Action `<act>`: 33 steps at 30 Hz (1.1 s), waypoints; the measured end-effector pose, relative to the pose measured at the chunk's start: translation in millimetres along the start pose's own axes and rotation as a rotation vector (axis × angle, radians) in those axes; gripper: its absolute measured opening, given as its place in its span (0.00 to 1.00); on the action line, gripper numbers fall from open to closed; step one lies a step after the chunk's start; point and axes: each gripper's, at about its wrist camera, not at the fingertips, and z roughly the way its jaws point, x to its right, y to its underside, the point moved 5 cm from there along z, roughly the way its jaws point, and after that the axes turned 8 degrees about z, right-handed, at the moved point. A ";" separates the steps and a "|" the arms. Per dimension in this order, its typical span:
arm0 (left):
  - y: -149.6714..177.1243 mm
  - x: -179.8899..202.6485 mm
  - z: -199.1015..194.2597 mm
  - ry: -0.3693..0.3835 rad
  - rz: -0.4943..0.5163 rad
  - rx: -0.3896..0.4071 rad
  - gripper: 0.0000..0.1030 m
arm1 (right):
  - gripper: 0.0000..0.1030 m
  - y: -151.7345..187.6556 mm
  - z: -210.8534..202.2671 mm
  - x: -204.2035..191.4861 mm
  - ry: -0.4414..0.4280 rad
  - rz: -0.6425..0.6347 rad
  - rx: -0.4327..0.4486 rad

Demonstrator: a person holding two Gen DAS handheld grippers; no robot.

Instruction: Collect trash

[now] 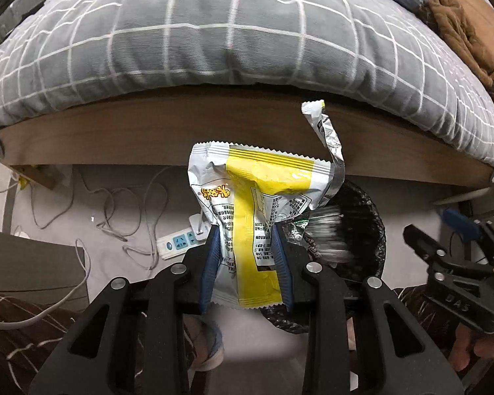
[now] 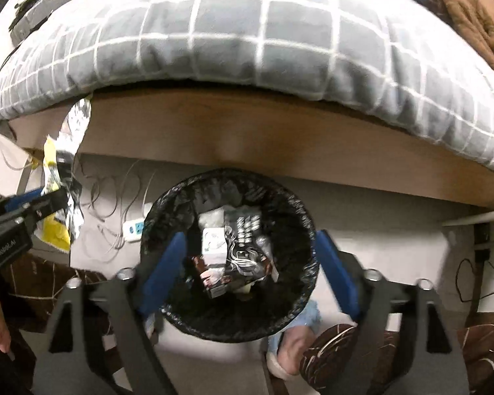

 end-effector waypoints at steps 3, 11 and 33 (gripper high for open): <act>-3.4 14.2 4.0 0.016 0.025 -0.002 0.30 | 0.89 -3.2 -8.0 16.0 0.012 0.032 0.031; -10.4 63.4 9.6 0.056 0.098 -0.005 0.30 | 0.93 -7.3 -25.7 72.8 0.070 0.121 0.110; -13.0 80.7 11.7 -0.028 0.172 0.065 0.89 | 0.93 -18.0 -36.6 76.9 0.110 0.102 0.179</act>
